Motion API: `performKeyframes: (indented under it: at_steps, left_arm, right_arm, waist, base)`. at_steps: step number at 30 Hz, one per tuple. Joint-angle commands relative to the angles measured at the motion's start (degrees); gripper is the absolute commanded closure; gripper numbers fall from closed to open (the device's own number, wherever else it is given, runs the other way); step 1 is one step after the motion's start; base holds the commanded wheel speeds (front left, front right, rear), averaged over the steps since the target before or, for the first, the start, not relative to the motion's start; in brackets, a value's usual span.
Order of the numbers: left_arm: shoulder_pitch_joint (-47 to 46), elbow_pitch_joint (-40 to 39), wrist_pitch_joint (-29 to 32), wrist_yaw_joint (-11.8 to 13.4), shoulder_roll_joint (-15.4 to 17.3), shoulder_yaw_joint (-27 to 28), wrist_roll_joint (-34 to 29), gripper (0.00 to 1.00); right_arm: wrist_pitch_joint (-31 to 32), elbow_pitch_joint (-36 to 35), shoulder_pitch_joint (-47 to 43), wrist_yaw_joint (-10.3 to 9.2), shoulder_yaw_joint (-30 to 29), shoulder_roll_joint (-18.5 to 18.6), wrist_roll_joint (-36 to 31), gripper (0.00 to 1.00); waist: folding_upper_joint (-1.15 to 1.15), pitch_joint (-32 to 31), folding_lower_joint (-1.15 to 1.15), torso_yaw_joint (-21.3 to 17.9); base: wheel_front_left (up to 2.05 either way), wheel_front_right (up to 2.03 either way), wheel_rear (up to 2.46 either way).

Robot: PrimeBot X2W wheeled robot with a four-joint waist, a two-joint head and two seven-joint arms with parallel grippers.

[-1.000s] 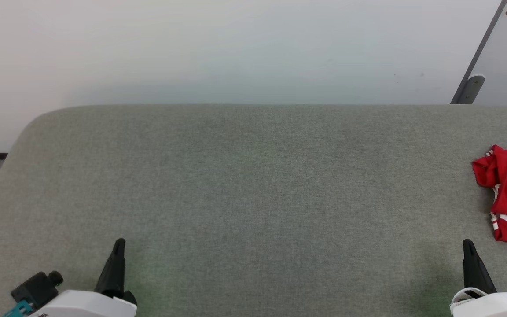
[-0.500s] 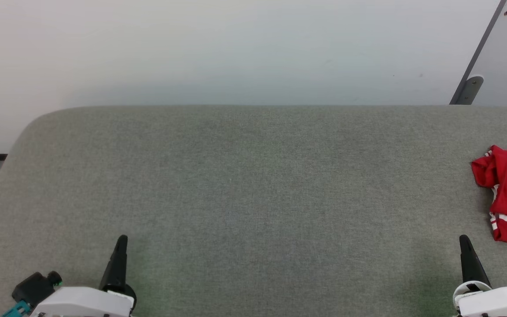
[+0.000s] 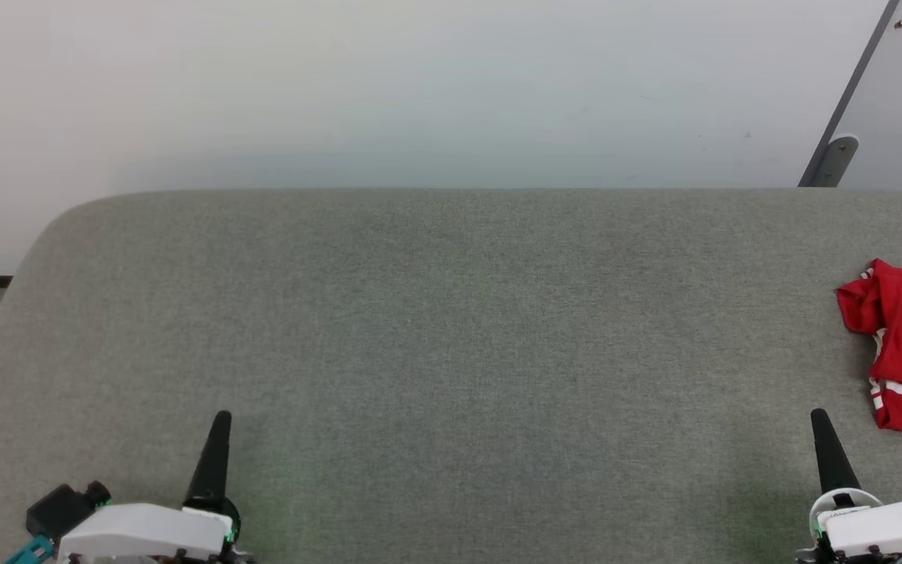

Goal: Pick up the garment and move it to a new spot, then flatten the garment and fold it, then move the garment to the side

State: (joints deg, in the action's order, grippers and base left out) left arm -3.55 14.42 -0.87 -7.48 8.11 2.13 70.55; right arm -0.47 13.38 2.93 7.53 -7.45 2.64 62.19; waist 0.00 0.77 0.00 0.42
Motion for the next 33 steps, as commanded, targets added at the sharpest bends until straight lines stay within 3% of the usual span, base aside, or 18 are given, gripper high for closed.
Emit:
performKeyframes:
  at_steps: [1,33]
  left_arm:
    - [-1.1,-0.5,0.4,0.0,0.0,0.5,1.2,1.0]
    - [-2.2,-0.5,4.6,0.0,-3.2,2.9,13.8,1.0]
  right_arm:
    - [0.4,-0.3,0.9,-0.04,0.0,0.3,1.8,1.0]
    - [4.5,0.3,2.5,-0.06,0.6,0.3,19.0,1.0]
  waist:
    - [0.0,0.0,0.0,0.0]
    - [0.0,-0.3,0.0,-0.2]
  base:
    - [0.0,0.0,0.0]
    - [0.0,0.0,0.0]
